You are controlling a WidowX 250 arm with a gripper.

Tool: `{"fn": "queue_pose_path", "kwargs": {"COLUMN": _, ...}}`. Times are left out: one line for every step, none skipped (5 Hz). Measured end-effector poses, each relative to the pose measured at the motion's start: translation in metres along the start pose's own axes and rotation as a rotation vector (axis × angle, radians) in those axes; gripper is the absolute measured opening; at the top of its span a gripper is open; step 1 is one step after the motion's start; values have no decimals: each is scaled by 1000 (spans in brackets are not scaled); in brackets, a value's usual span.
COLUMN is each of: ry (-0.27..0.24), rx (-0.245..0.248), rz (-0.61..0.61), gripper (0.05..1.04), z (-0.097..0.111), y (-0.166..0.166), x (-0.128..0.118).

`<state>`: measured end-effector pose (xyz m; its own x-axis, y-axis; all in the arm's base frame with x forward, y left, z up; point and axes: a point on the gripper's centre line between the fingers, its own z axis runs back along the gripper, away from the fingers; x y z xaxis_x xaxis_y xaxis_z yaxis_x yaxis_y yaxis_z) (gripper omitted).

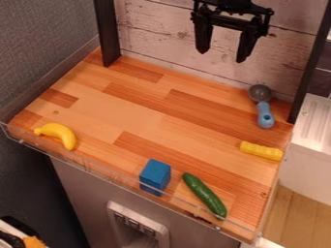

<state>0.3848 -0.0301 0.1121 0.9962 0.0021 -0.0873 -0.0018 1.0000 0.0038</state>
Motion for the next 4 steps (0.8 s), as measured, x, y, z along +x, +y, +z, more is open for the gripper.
{"fn": "queue_pose_path", "kwargs": {"ry": 12, "rx": -1, "rz": -137, "gripper": 999, "z": -3, "y": 17, "x": -1}}
{"fn": "queue_pose_path", "kwargs": {"ry": 19, "rx": 4, "rz": -306, "gripper": 999, "z": -1, "y": 58, "x": 2}}
{"fn": "queue_pose_path", "kwargs": {"ry": 17, "rx": 9, "rz": -524, "gripper": 999, "z": 2, "y": 93, "x": 10}}
{"fn": "queue_pose_path", "kwargs": {"ry": 22, "rx": 5, "rz": -682, "gripper": 998, "z": 5, "y": 126, "x": 12}}
